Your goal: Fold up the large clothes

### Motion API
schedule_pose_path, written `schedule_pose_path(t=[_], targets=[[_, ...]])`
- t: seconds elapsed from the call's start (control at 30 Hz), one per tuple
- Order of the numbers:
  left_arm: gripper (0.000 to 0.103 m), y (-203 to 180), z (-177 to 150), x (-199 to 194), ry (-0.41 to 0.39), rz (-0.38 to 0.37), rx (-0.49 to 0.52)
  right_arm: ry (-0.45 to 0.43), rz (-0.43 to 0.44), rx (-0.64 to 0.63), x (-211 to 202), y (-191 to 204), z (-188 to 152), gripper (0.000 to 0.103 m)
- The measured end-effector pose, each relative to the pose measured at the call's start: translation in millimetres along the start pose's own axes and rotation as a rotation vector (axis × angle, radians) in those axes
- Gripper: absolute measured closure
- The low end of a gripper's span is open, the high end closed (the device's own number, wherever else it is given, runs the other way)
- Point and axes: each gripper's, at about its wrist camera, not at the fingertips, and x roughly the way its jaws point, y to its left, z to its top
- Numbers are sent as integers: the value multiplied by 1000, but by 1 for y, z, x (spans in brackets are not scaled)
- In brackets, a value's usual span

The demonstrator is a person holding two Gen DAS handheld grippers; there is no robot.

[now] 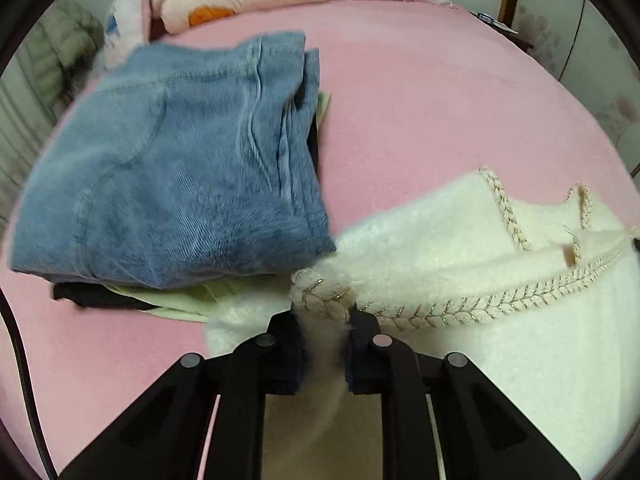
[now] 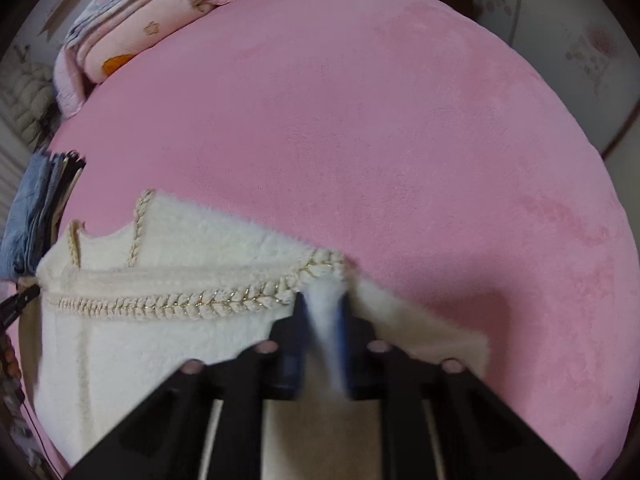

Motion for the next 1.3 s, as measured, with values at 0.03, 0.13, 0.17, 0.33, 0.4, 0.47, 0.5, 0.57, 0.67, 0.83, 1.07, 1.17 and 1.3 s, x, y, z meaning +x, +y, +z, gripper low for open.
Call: schedule_pose_path(t=[0.03, 0.13, 0.17, 0.33, 0.4, 0.47, 0.5, 0.57, 0.67, 0.83, 1.07, 1.17, 1.3], targets=[[91, -2, 0, -3, -17, 20, -6, -45, -11, 13, -11, 0, -1, 94], [91, -4, -4, 4, -22, 68, -21, -74, -57, 9, -11, -1, -7, 94], [91, -5, -4, 11, -15, 78, -26, -50, -73, 5, -2, -1, -8, 94], [90, -11, -5, 34, -2, 130, -41, -25, -112, 22, 24, 1, -10, 93], [89, -16, -4, 35, -3, 152, -24, -24, -138, -9, 22, 6, -10, 91], [85, -19, -1, 33, -1, 163, -8, -12, -177, -29, 12, 12, -7, 81], [79, -20, -1, 30, 2, 162, -10, -12, -190, -31, 6, 13, -7, 75], [63, -17, 4, 15, 24, 137, -32, -31, -194, -12, -18, 17, -8, 72], [43, -15, 4, -21, 7, 128, -60, -117, -138, 2, -63, 33, -21, 66], [24, -42, -25, -99, -129, 33, -102, -183, 73, -22, -113, 91, -60, 52], [24, -90, -95, -130, -129, -39, -203, -71, 202, -234, -94, 194, -129, 52], [27, -106, -118, -113, -101, 11, -157, -23, 219, -312, -70, 219, -155, 64], [29, -98, -140, -78, -29, 108, -108, -49, 167, -368, -48, 212, -169, 73]])
